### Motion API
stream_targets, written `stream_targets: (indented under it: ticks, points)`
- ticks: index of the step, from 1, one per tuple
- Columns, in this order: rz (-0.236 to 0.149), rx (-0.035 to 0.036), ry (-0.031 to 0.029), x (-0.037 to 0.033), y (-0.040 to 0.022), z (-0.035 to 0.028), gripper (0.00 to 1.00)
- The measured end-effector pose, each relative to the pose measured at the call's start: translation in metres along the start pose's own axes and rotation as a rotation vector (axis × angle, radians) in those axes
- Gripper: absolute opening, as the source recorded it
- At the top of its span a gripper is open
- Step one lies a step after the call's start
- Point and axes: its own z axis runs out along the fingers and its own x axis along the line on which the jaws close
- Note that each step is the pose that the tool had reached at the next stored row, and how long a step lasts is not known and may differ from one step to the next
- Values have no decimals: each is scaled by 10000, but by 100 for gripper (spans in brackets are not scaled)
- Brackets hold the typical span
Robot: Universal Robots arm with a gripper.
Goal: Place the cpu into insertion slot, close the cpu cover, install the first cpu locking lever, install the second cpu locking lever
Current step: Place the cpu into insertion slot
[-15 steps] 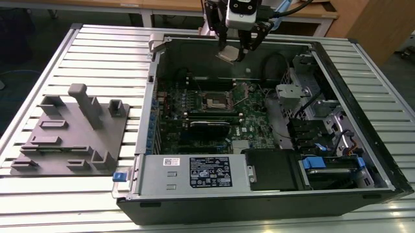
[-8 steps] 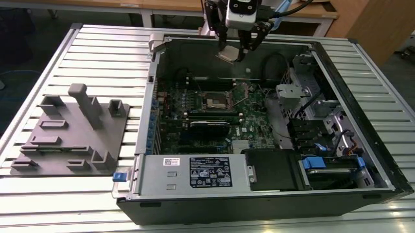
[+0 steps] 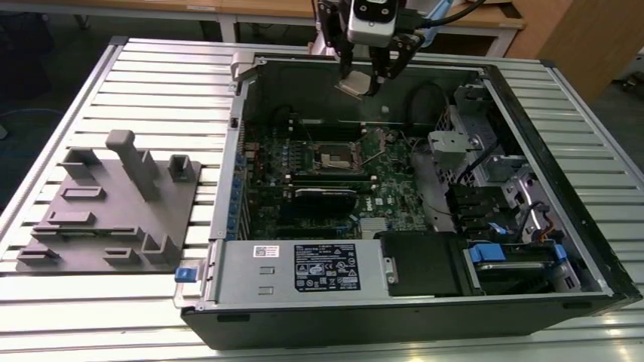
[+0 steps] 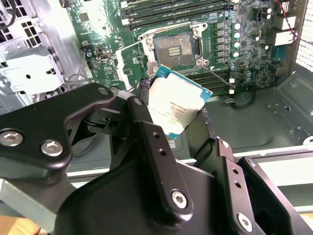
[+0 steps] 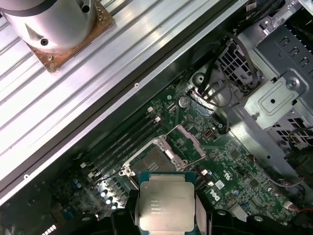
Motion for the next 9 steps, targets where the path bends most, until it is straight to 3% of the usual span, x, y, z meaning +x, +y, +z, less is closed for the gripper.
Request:
stream_targets:
  ticks: [9]
  points:
    - [490, -8, -39, 0, 0, 1, 54]
